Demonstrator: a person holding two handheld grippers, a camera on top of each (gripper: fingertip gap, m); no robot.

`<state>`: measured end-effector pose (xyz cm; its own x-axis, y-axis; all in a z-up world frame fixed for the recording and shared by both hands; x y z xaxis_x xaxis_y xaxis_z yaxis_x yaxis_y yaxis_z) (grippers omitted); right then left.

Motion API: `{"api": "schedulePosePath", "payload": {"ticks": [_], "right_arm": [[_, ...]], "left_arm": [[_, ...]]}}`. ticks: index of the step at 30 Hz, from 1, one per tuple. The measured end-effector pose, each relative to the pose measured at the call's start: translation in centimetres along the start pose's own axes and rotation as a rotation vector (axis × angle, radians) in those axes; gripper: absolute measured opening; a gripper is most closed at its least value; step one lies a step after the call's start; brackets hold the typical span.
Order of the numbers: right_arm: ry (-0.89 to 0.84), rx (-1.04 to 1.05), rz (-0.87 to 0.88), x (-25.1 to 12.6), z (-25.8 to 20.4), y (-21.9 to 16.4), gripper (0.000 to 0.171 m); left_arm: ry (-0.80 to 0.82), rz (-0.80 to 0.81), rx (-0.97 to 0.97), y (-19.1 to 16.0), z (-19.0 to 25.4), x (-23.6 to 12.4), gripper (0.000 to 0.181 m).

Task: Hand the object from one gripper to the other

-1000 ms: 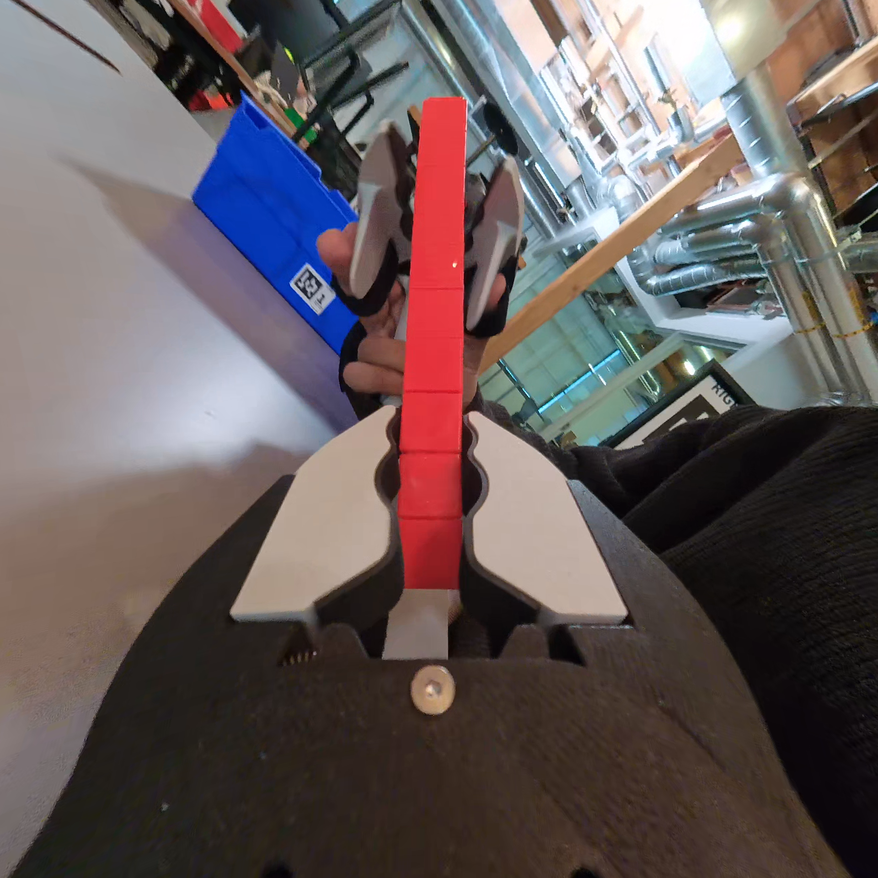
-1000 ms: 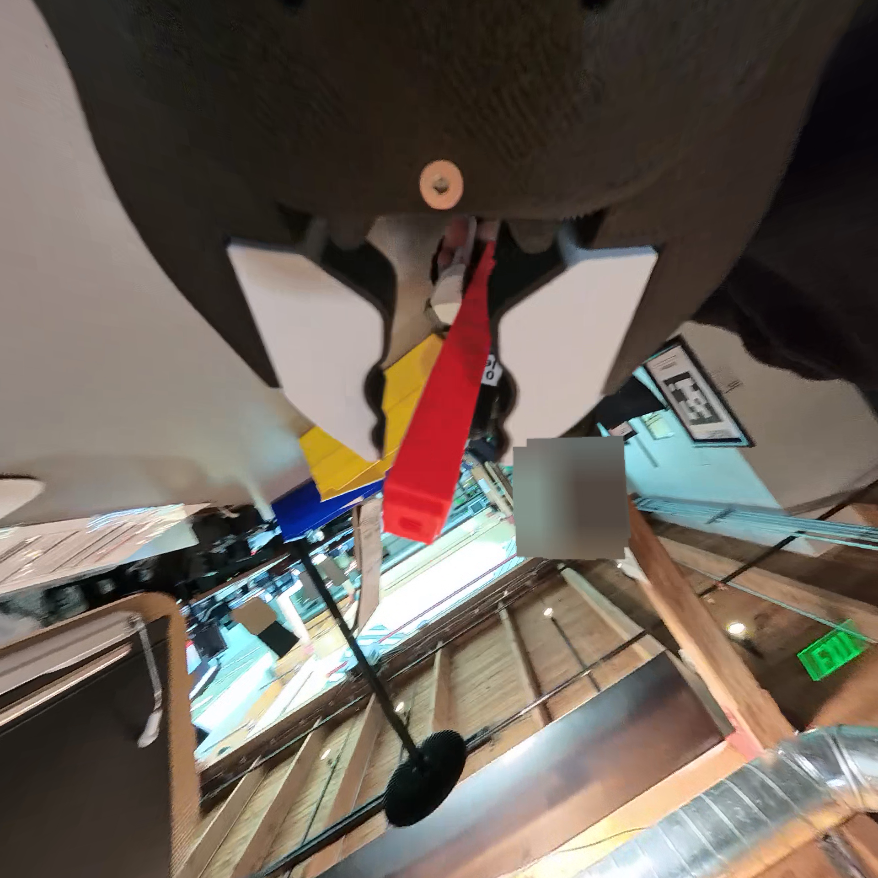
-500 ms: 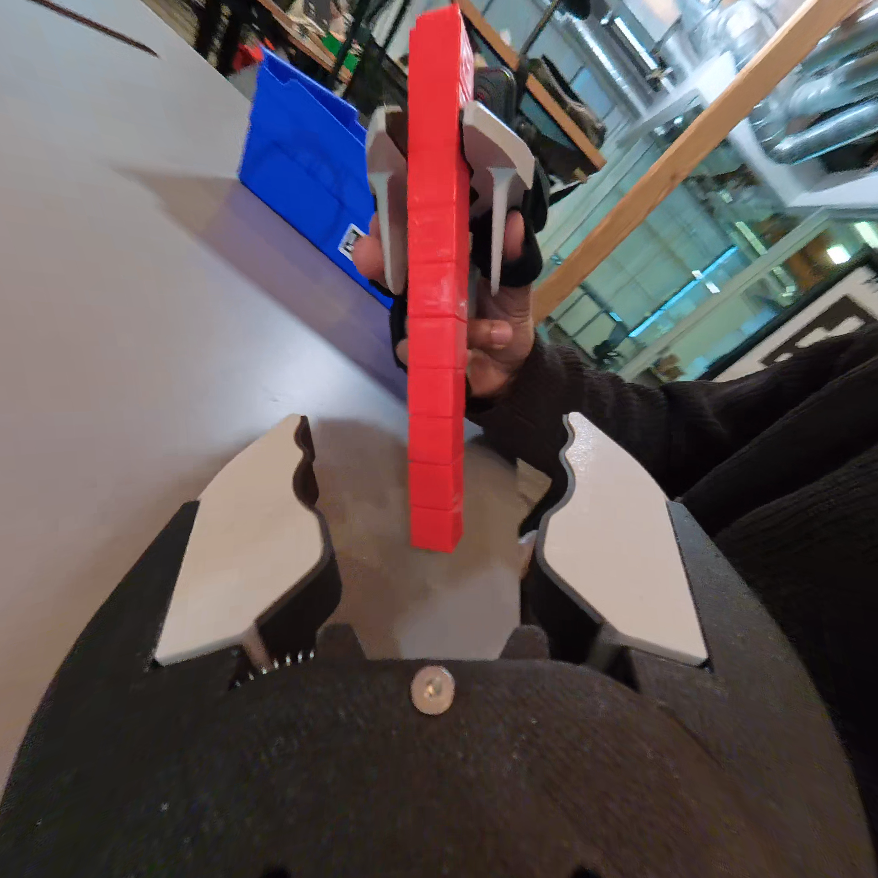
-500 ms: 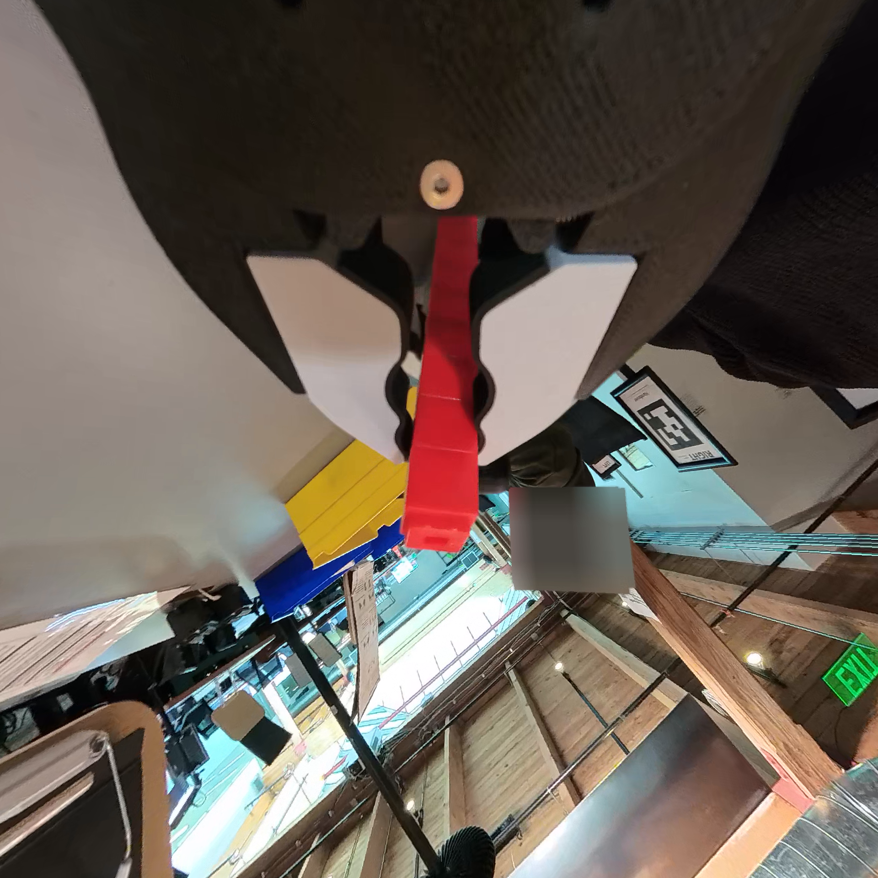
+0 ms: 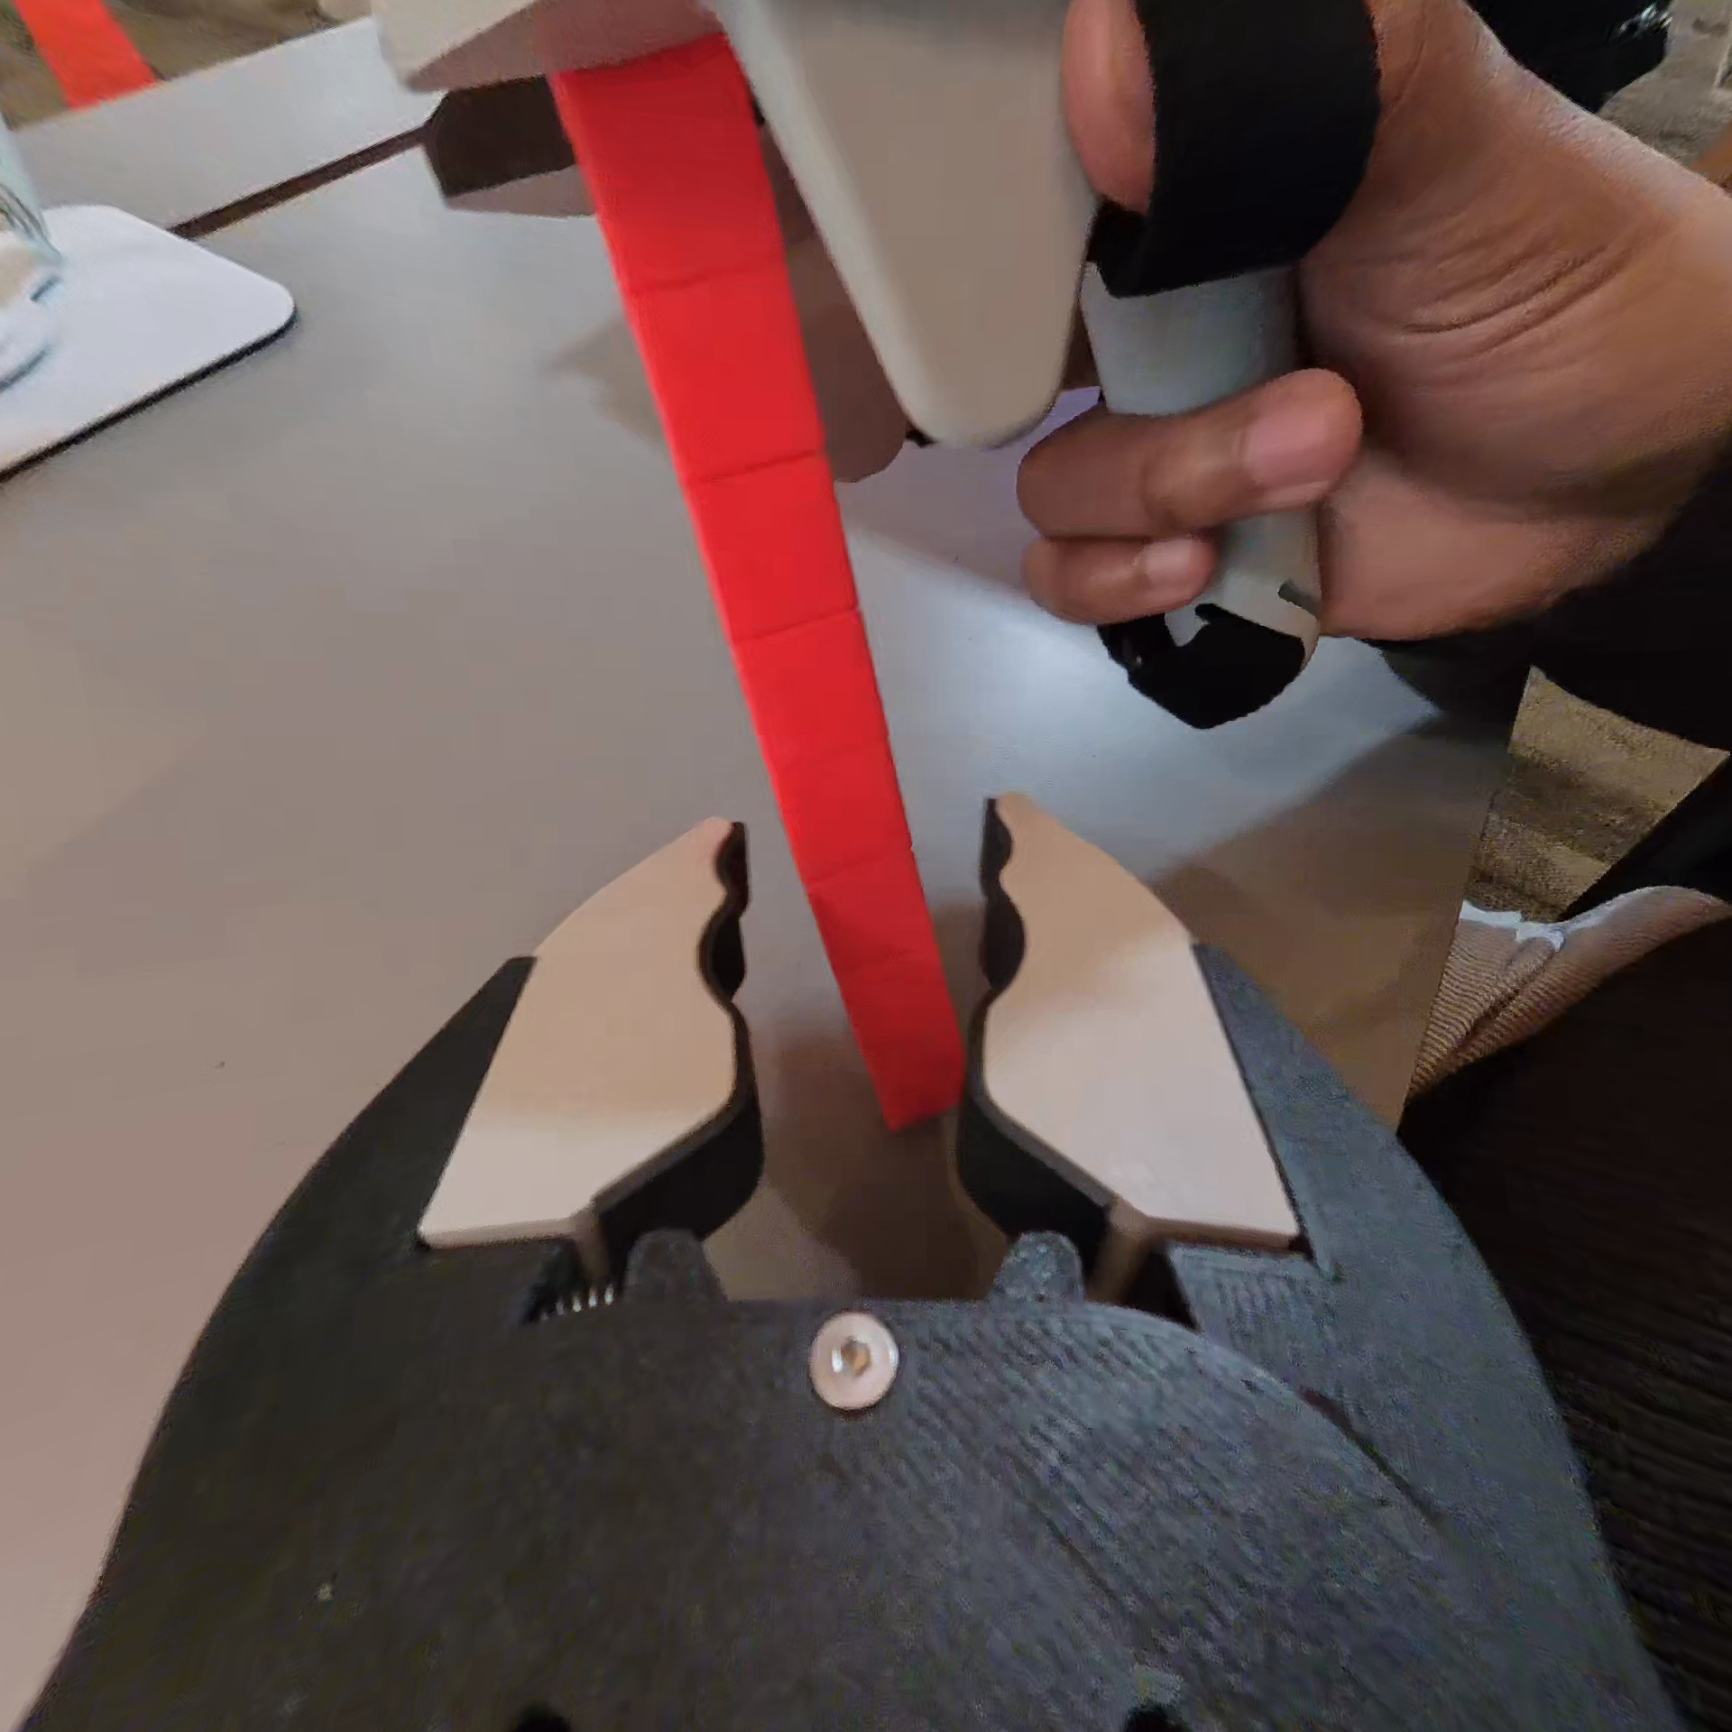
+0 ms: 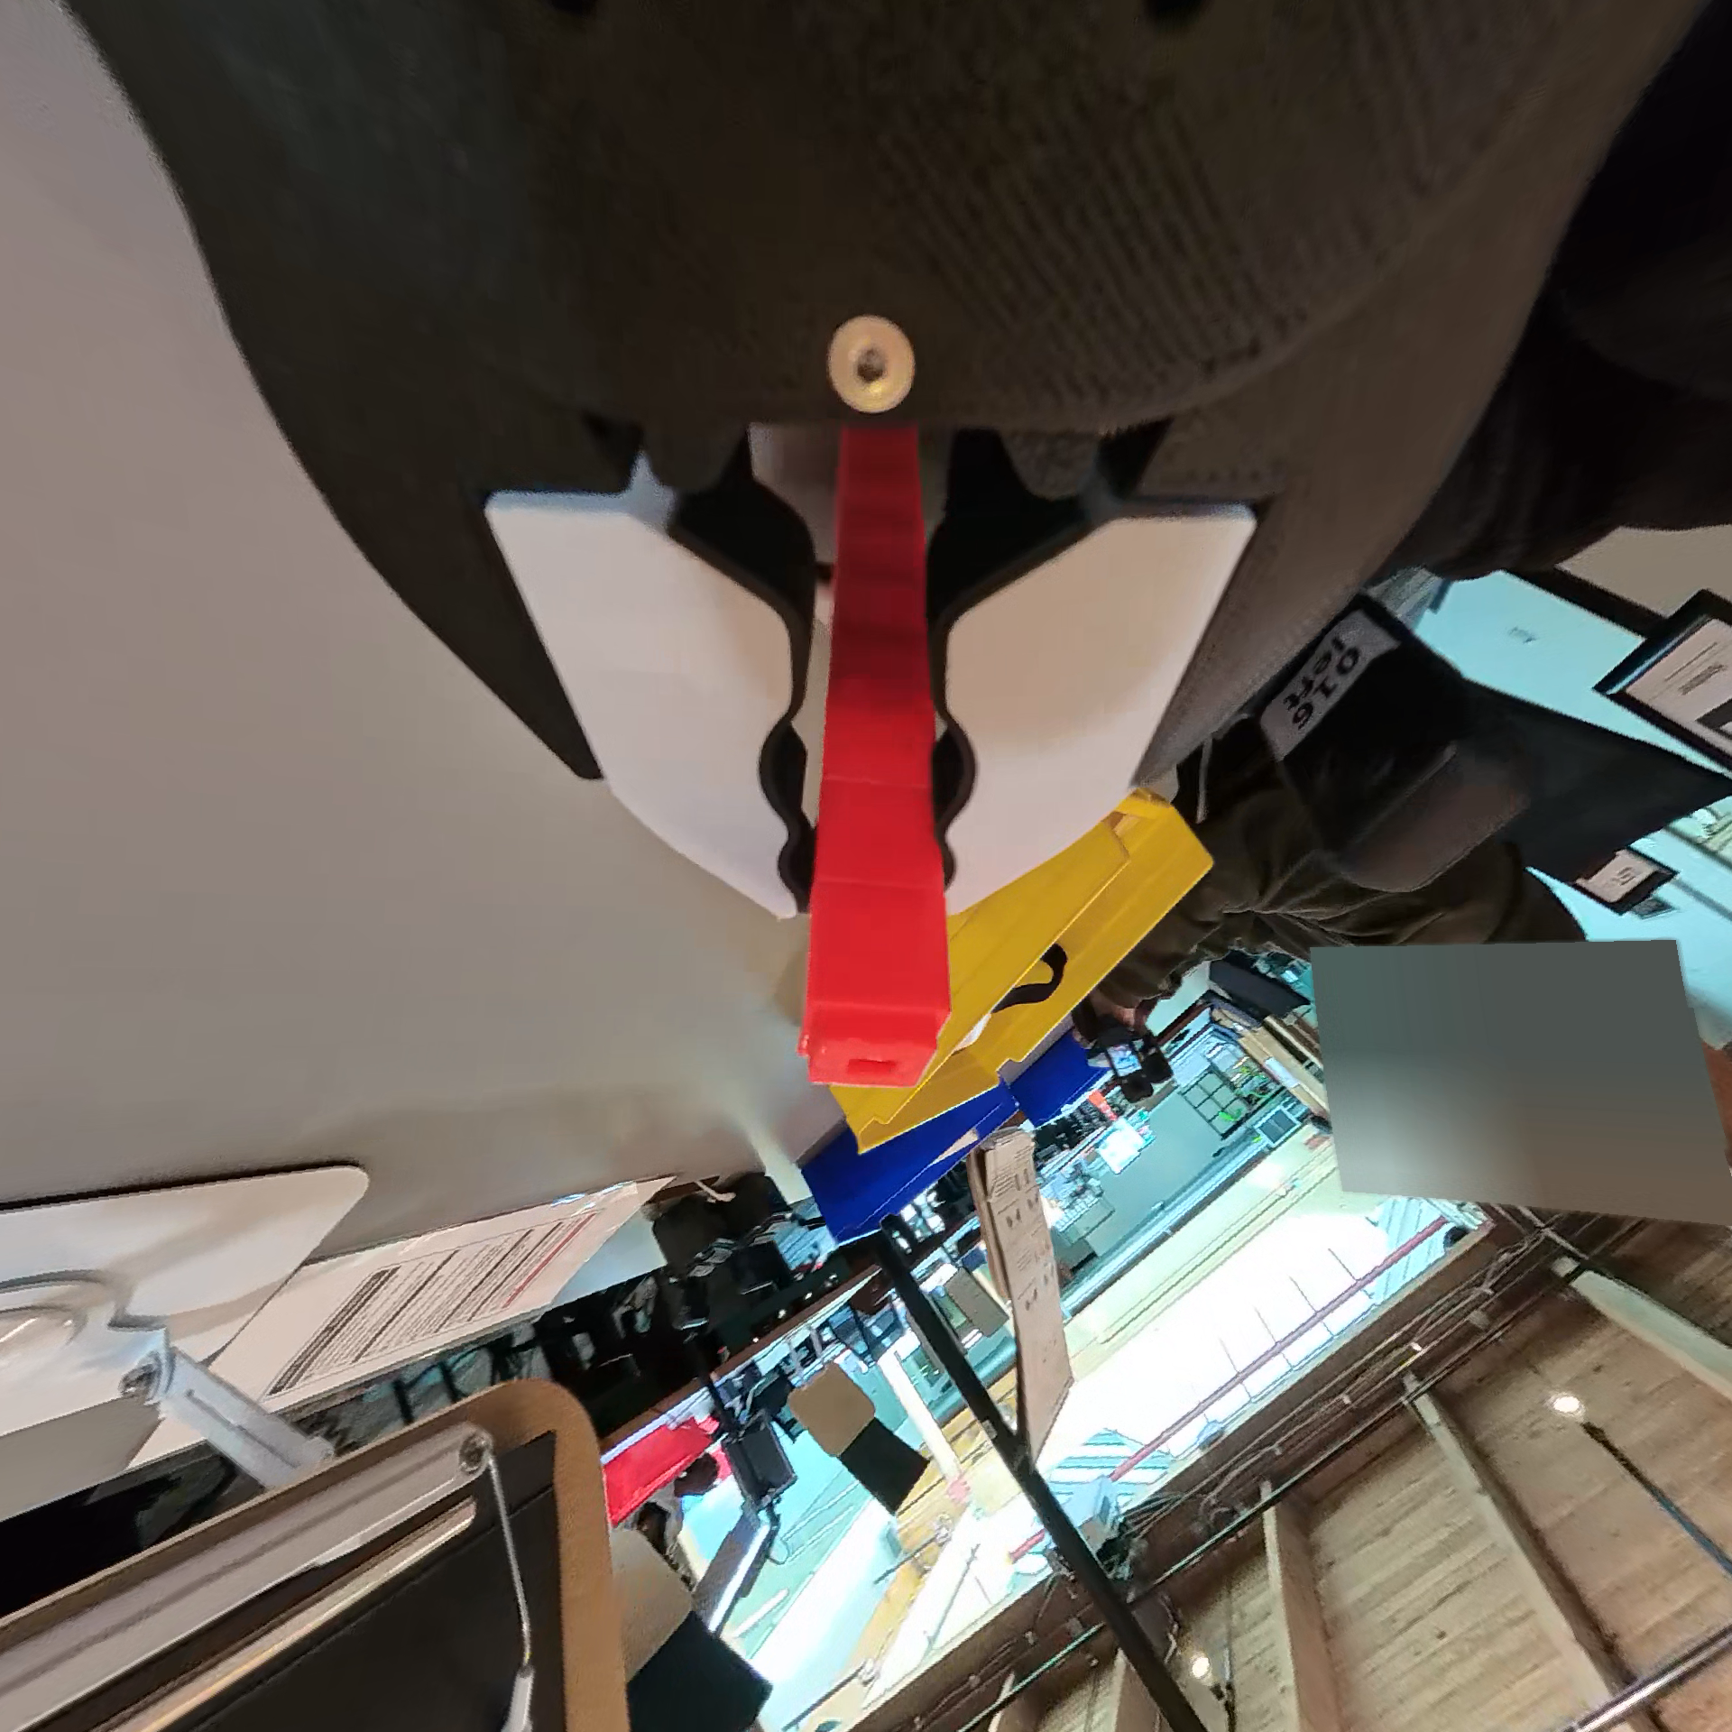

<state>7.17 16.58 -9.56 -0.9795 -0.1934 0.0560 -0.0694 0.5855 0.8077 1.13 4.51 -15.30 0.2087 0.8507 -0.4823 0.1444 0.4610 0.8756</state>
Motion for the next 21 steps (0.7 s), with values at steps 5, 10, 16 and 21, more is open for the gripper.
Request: {"api": "schedulePosePath", "payload": {"ticks": [5,10,16,21], "right_arm": [[0.028,-0.133,0.036,0.3,-2.1,-0.4,0.027],[0.095,-0.326,0.094,0.0,-2.5,0.0,0.062],[0.14,-0.283,0.151,-0.4,-0.7,0.2,0.075],[0.255,-0.167,0.02,0.4,0.2,-1.0,0.066]], "left_arm": [[-0.019,0.009,-0.035,0.2,-0.3,-0.2,0.024],[-0.099,0.101,-0.178,0.7,-1.5,-1.0,0.023],[-0.308,0.268,-0.422,1.1,-3.3,-2.1,0.023],[-0.49,0.365,-0.626,0.9,-4.8,-2.6,0.023]]}}
Point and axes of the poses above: each gripper's, where its closed fingertips meet, x out along the fingers, y out of its top, z = x × y across the jaws, the point moved 8 cm from there along -x, back along the fingers, and after that the axes turned 6 degrees about y, right-handed, at the moved point
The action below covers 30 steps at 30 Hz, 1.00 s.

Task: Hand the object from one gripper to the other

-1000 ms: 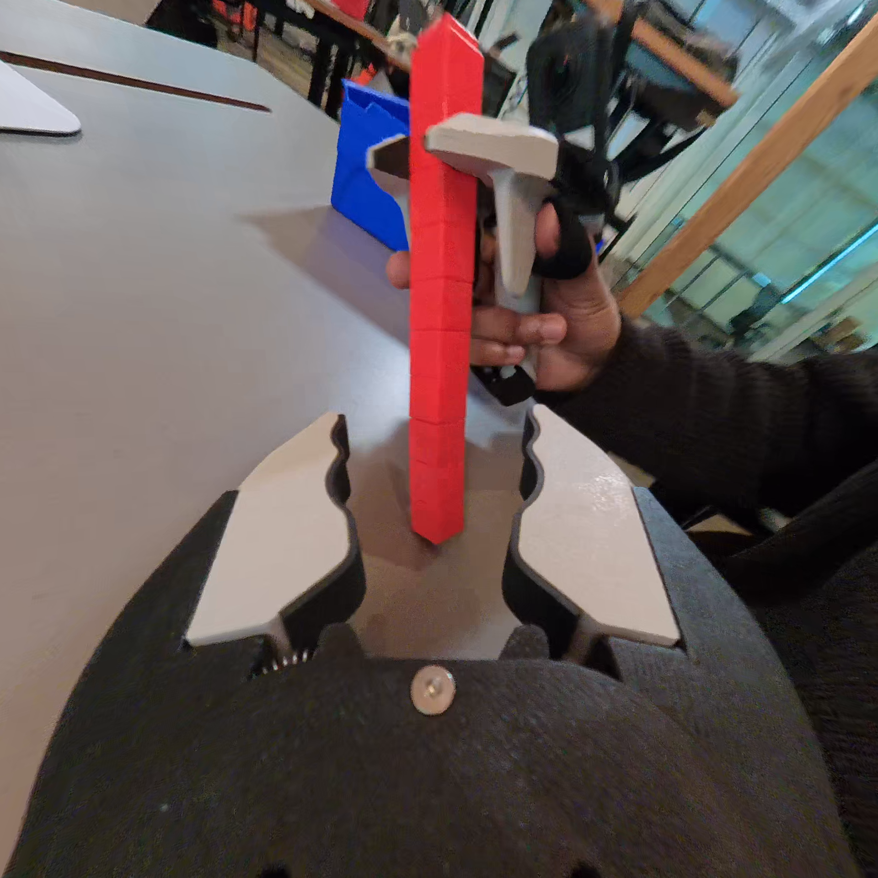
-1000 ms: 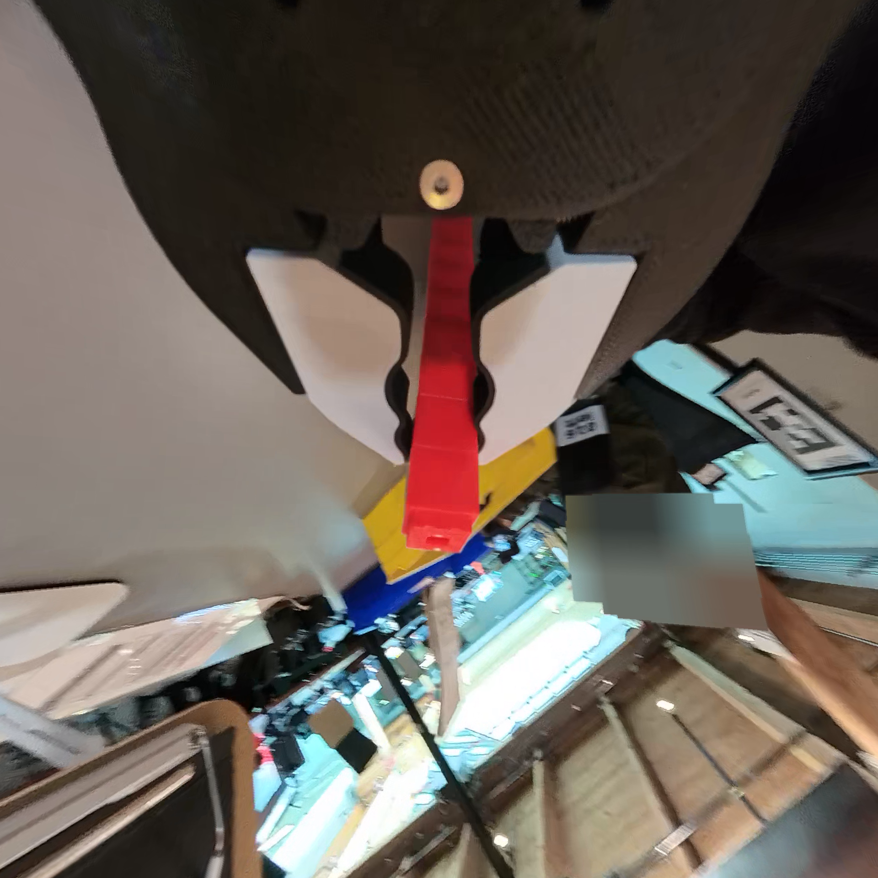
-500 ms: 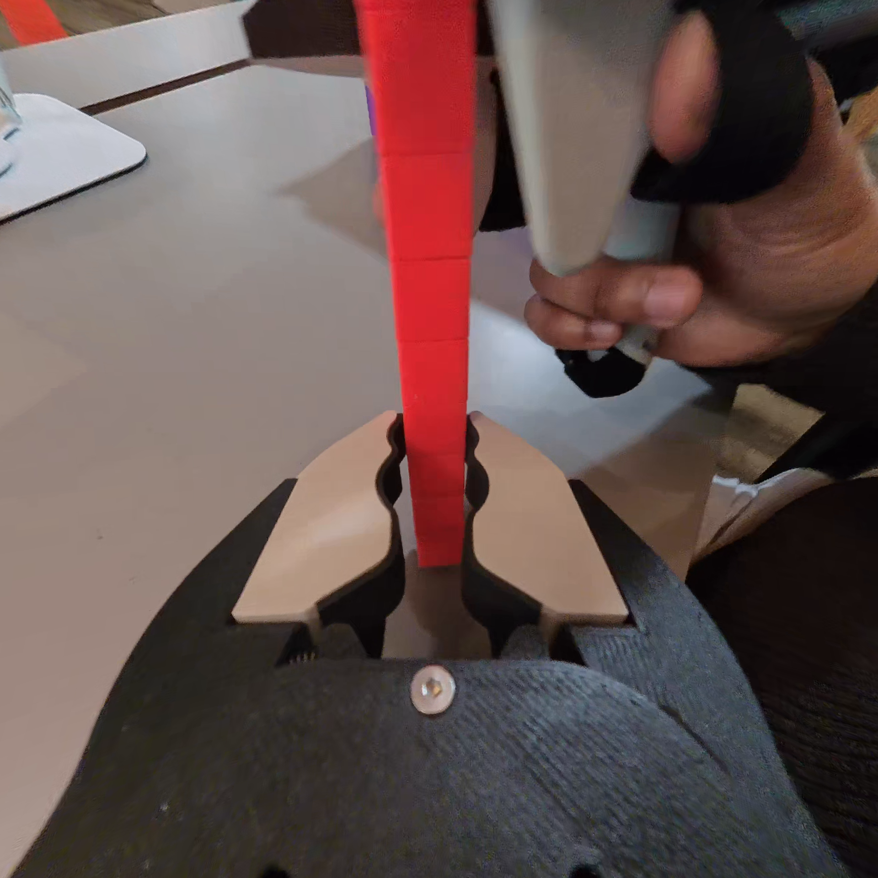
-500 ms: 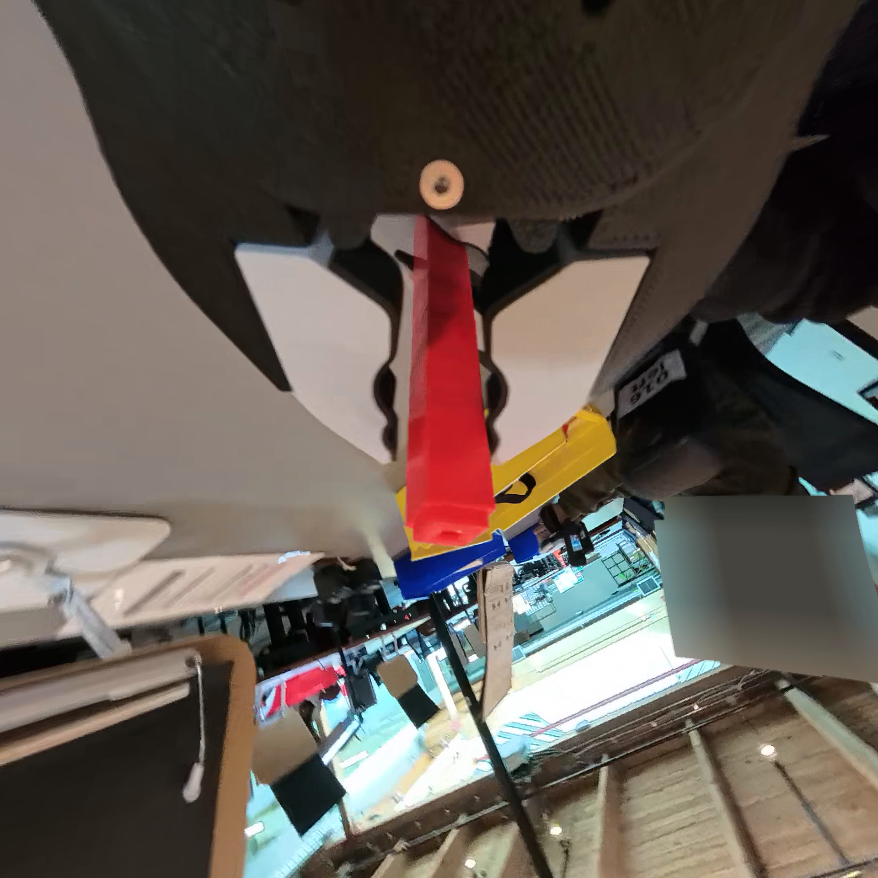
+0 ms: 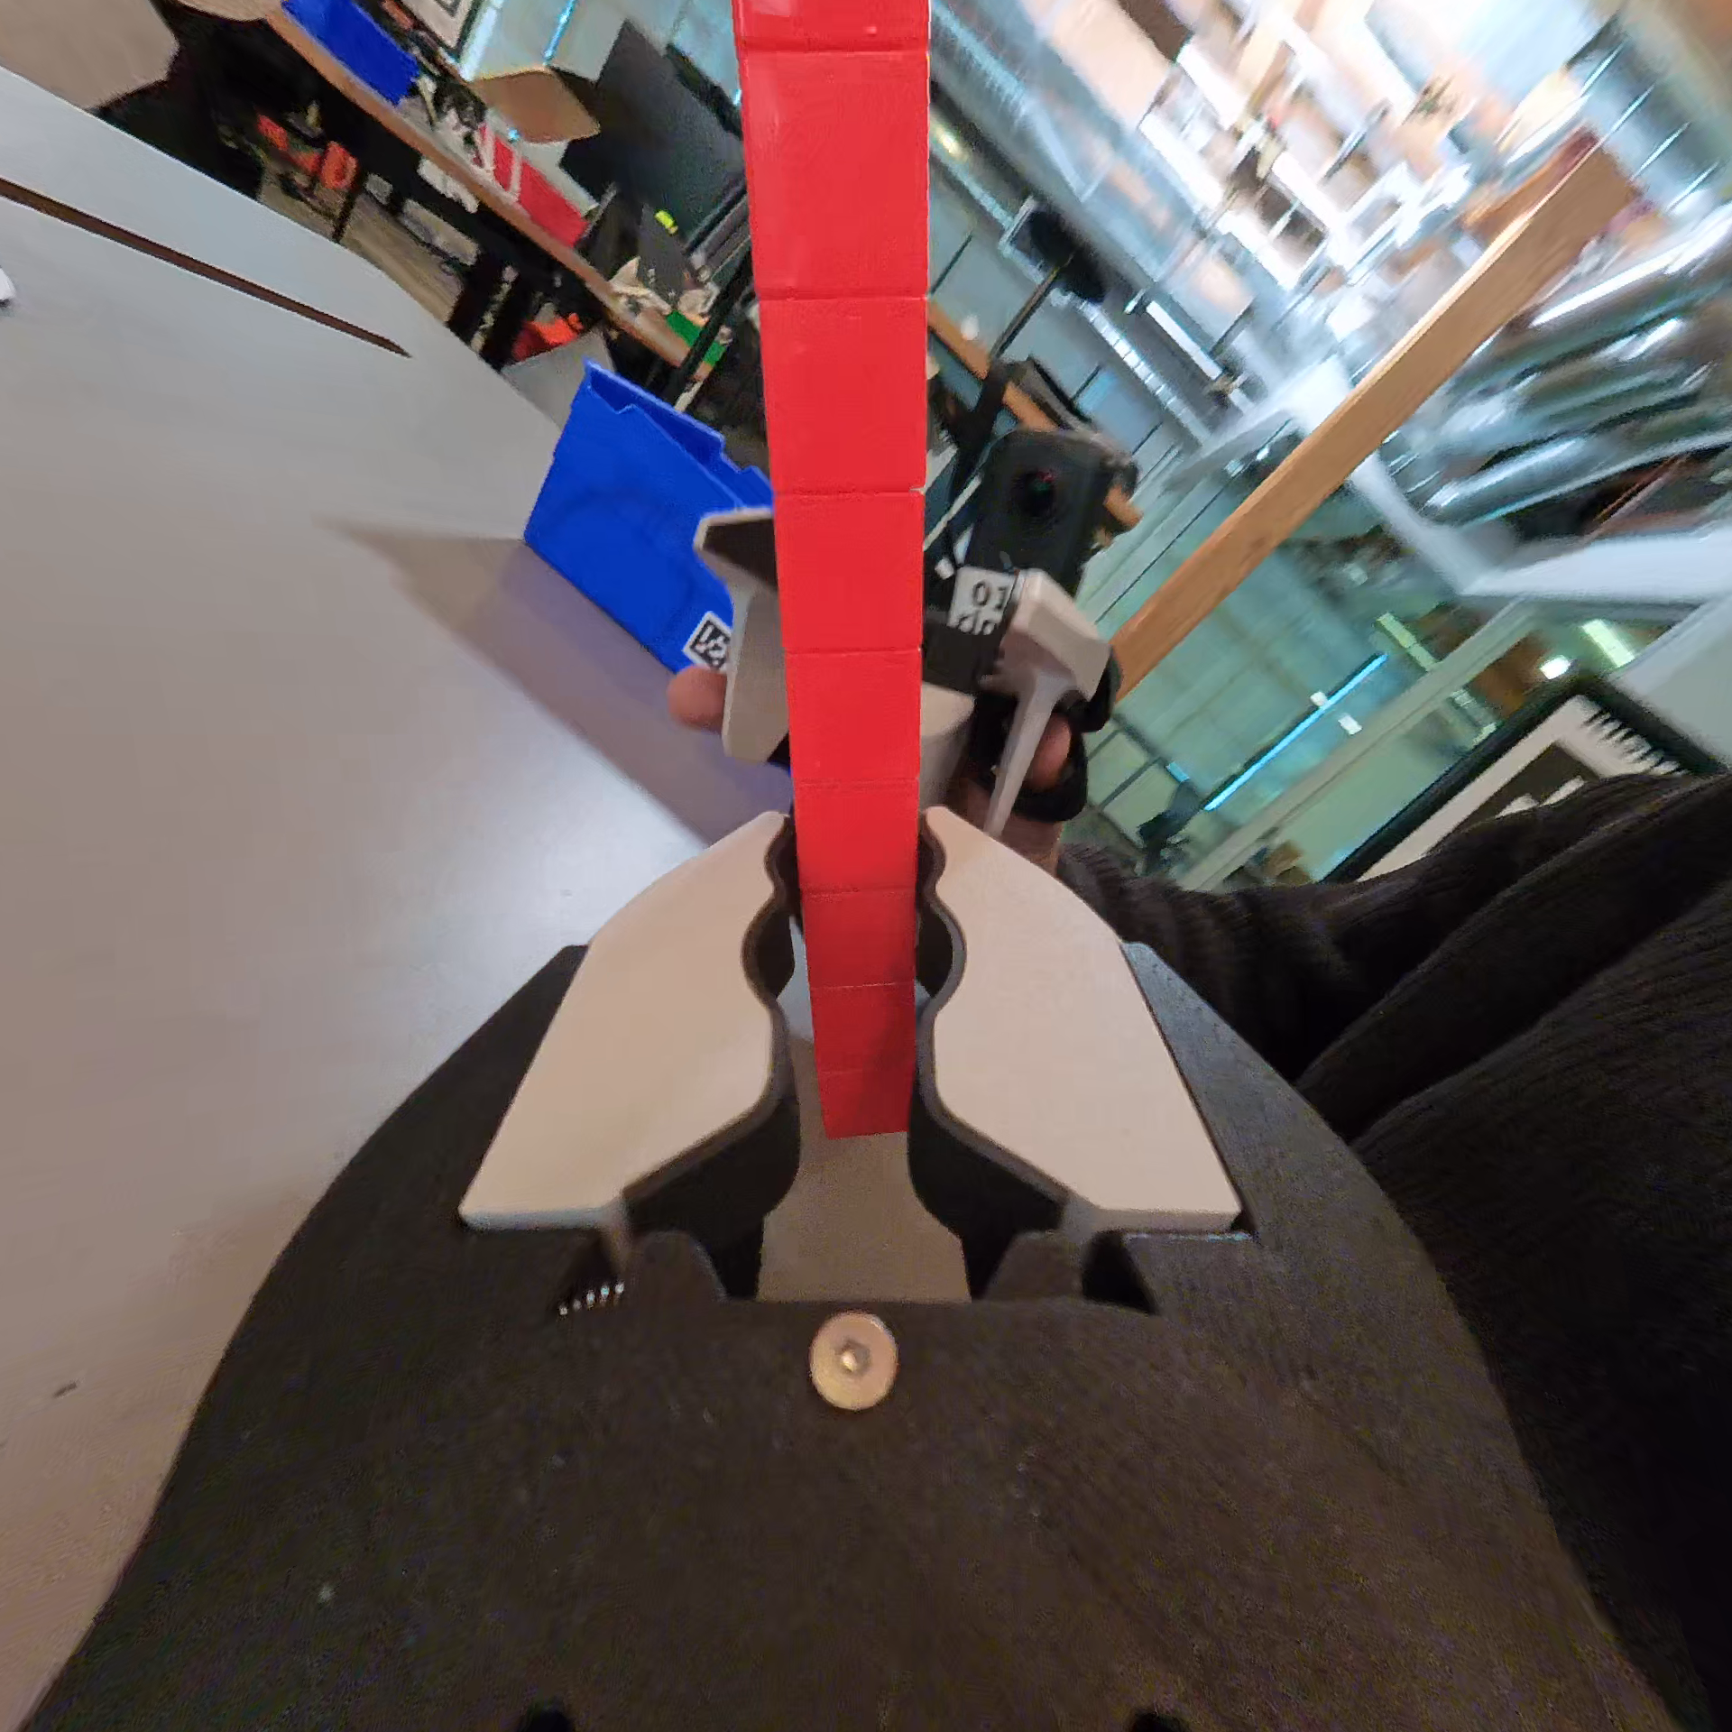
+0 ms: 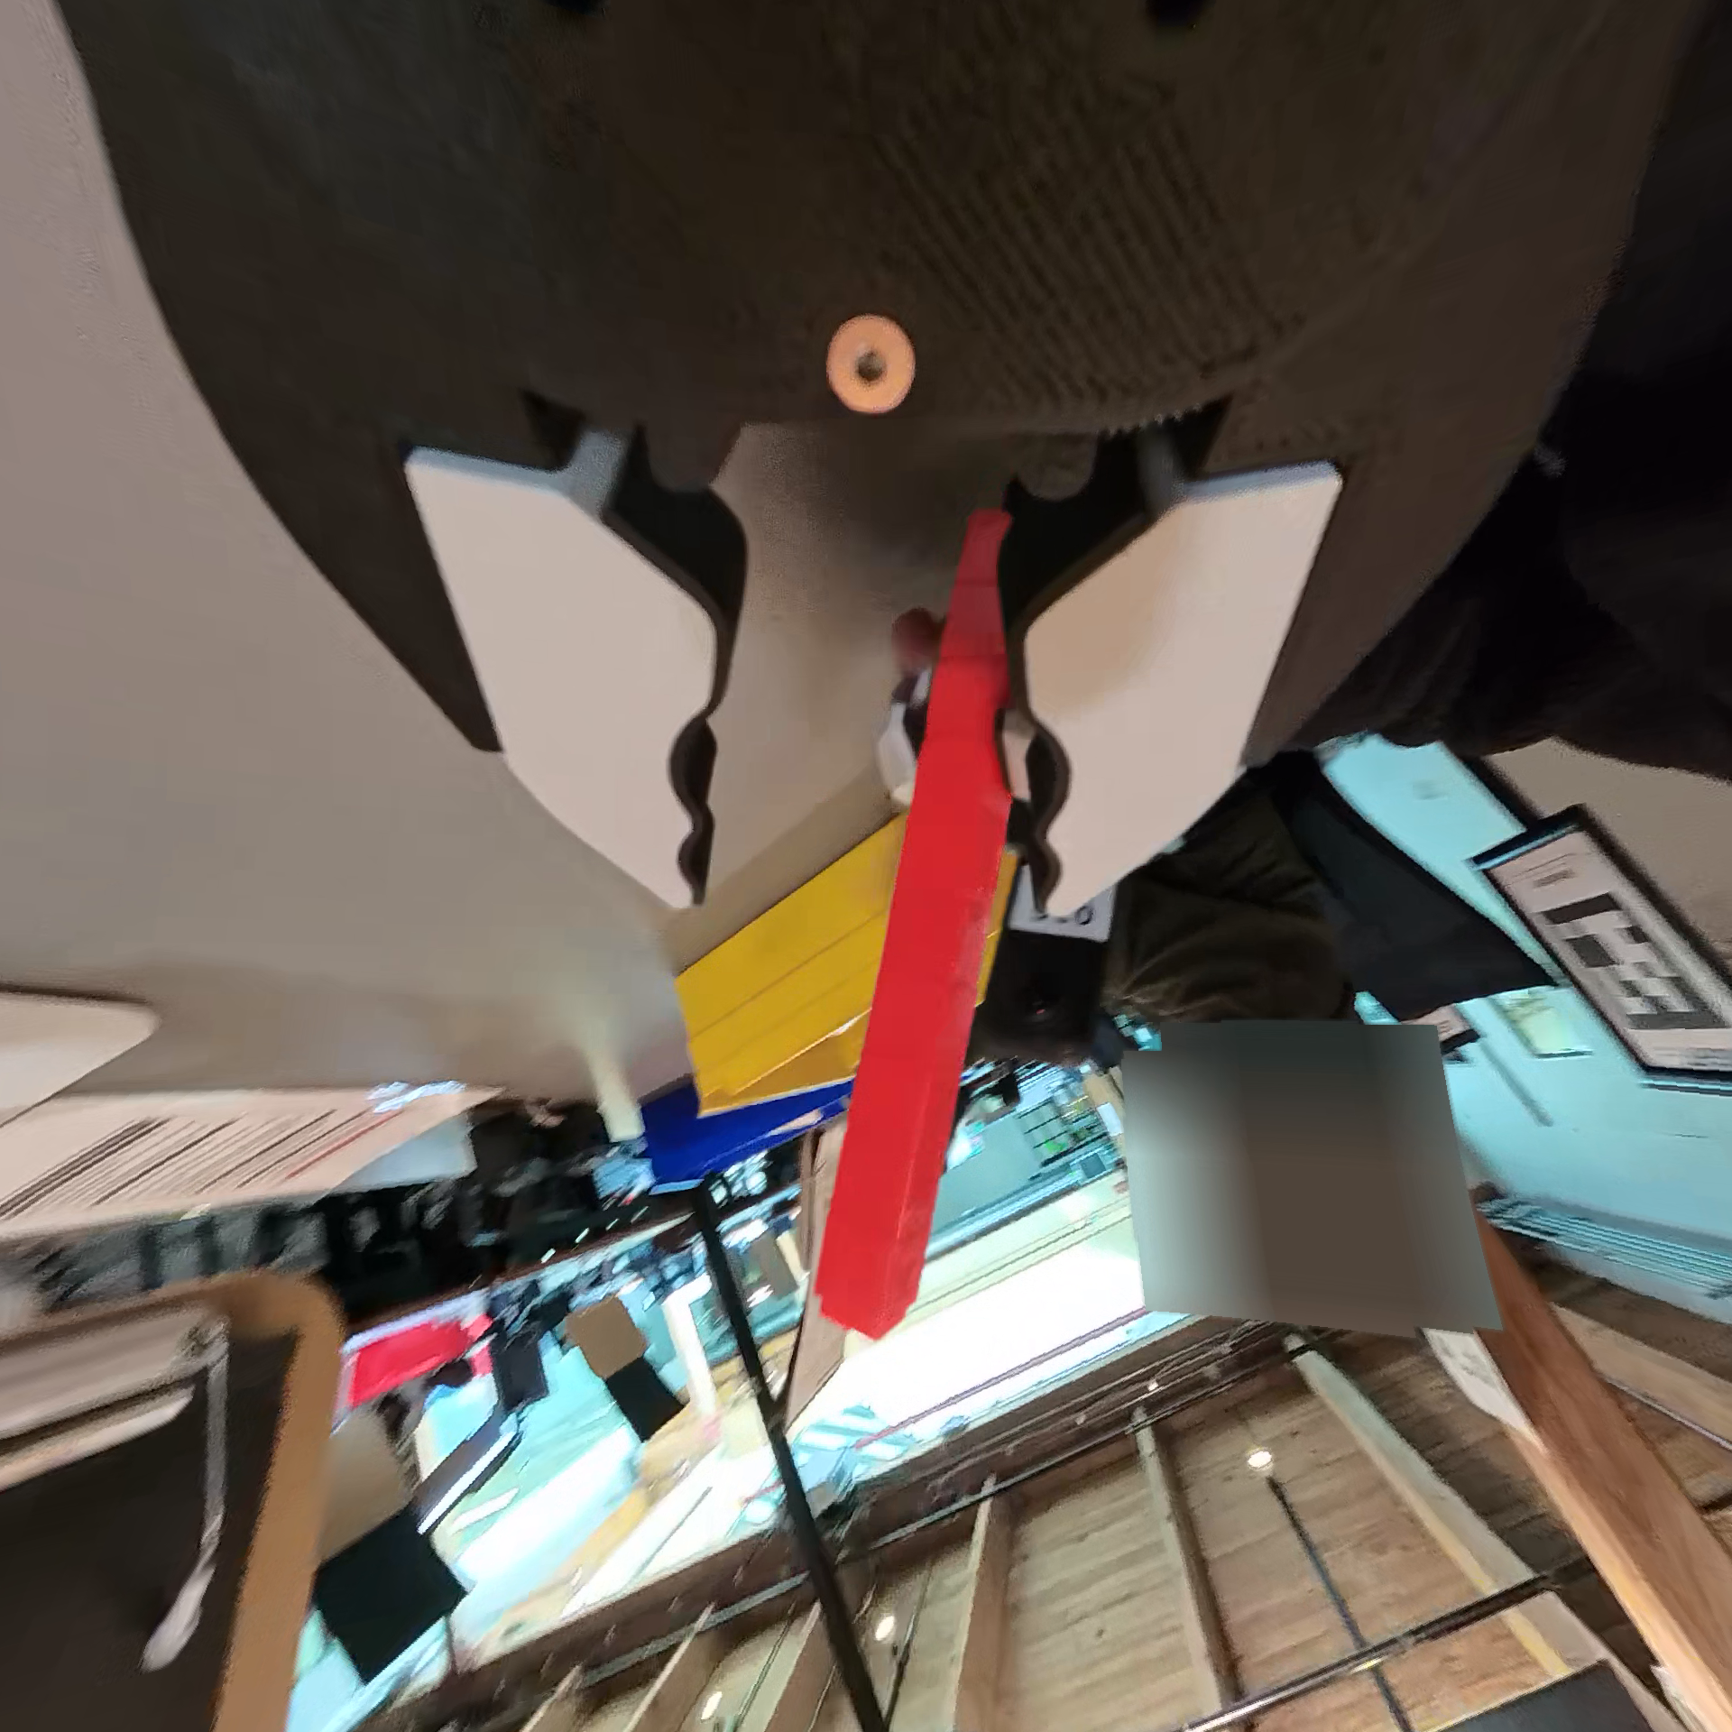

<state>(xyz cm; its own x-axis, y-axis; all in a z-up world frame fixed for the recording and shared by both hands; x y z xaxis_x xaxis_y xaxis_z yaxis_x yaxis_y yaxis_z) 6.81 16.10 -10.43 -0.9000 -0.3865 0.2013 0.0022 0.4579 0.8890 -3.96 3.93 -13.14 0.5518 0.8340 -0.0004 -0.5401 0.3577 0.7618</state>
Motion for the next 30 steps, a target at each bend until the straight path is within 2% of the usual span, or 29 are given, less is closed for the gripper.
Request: {"api": "schedulePosePath", "payload": {"ticks": [5,11,18,21,26,30], "right_arm": [[0.107,0.156,-0.128,1.0,0.0,-1.8,0.056],[0.144,0.152,-0.19,1.3,-0.4,-2.3,0.044],[0.191,0.141,-0.312,2.7,-2.2,-4.3,0.042],[0.181,0.112,-0.362,3.1,-2.6,-5.0,0.028],[0.182,0.122,-0.358,3.0,-2.8,-4.8,0.024],[0.21,0.198,-0.293,2.8,-2.6,-4.1,0.022]], "left_arm": [[-0.068,0.069,-0.041,0.6,-0.3,-0.7,0.023],[-0.071,0.229,-0.089,2.2,-1.0,-2.4,0.022],[-0.085,0.173,-0.061,1.5,-0.5,-1.6,0.022],[-0.094,0.137,-0.017,1.0,0.2,-1.0,0.023],[-0.088,0.137,0.036,1.1,0.5,-1.0,0.023],[-0.034,0.125,0.083,1.0,0.5,-0.7,0.051]]}}
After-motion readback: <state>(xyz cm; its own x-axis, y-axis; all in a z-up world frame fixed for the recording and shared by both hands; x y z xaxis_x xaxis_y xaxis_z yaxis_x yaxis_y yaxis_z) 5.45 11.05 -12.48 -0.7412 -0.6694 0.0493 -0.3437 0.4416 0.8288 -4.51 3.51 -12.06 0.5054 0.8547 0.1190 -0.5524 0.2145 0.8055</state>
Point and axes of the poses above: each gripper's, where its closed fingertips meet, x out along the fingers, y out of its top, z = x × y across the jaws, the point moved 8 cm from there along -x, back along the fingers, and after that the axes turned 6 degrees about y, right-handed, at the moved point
